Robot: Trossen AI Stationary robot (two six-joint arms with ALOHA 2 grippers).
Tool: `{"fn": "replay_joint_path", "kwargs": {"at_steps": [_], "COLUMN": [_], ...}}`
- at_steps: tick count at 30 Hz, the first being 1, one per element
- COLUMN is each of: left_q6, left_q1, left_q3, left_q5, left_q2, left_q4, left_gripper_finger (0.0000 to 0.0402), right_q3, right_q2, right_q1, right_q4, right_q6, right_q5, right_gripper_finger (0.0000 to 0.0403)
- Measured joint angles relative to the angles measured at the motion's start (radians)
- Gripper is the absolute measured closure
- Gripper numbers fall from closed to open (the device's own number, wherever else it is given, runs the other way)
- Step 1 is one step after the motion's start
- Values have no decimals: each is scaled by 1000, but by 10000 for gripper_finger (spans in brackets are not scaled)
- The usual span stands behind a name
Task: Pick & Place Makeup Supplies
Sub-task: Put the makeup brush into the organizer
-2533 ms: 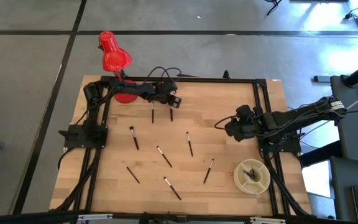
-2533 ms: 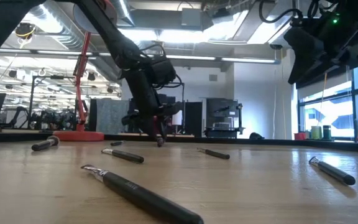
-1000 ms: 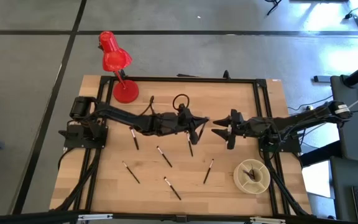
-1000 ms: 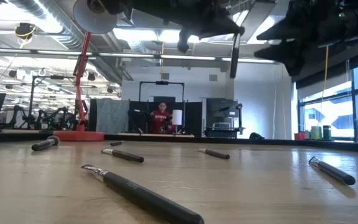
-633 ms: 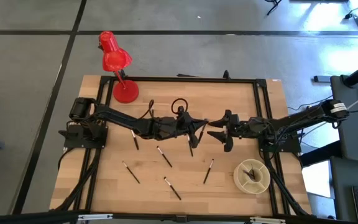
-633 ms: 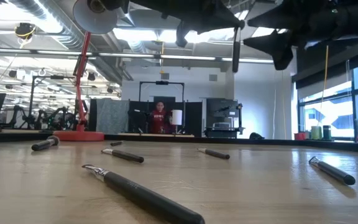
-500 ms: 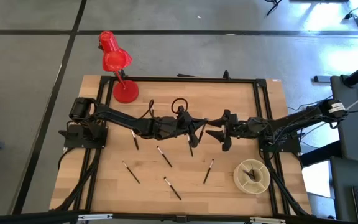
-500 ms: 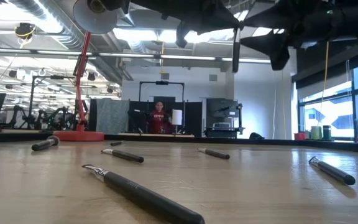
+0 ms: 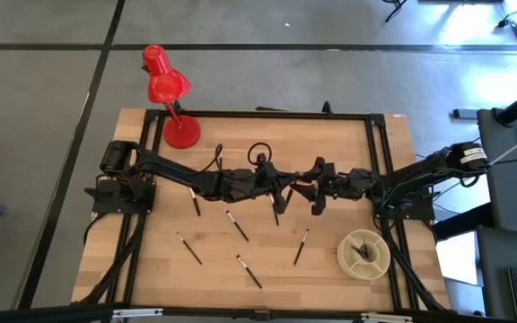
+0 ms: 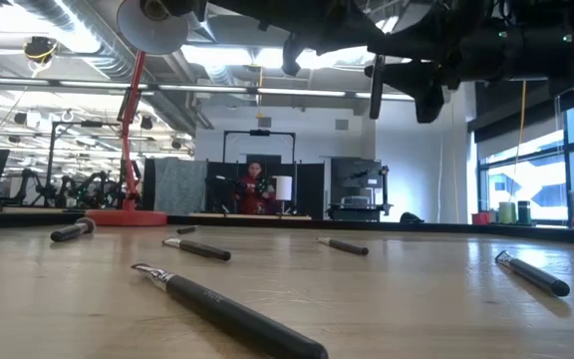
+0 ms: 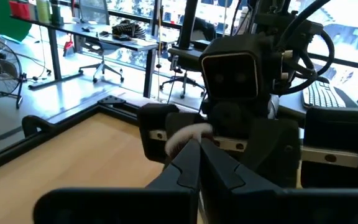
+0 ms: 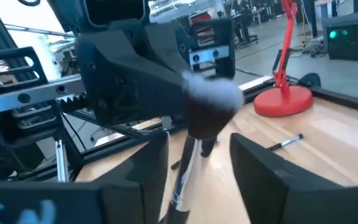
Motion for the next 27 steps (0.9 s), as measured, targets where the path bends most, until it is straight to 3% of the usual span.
{"fn": "replay_joint_path", "kwargs": {"at_steps": [7,13,16,20,27], "left_q6": [14,21,50,79,95], "left_q1": [-2,-2,-6,-17,-36], "left_q3": [0,0,-1,-1,-1], "left_q5": [4,44,76,82,71], "left_q2": [0,2,-8,-41,-58], "left_q4": [-15,-52,-105,-209,-379], "left_gripper_finger": [397,392,377,350,306], "right_q3": [0,1,39,173,420], "right_q2": [6,-80,-207,-361,-419], "right_q1": [-5,-5,8,82,352], "right_q4": [-8,-155,-386,-870,-1538], "right_q6": [5,33,25,23,311], "right_q5": [2,-22,-16,103,275], "right_gripper_finger": [351,354,354,354,350]}}
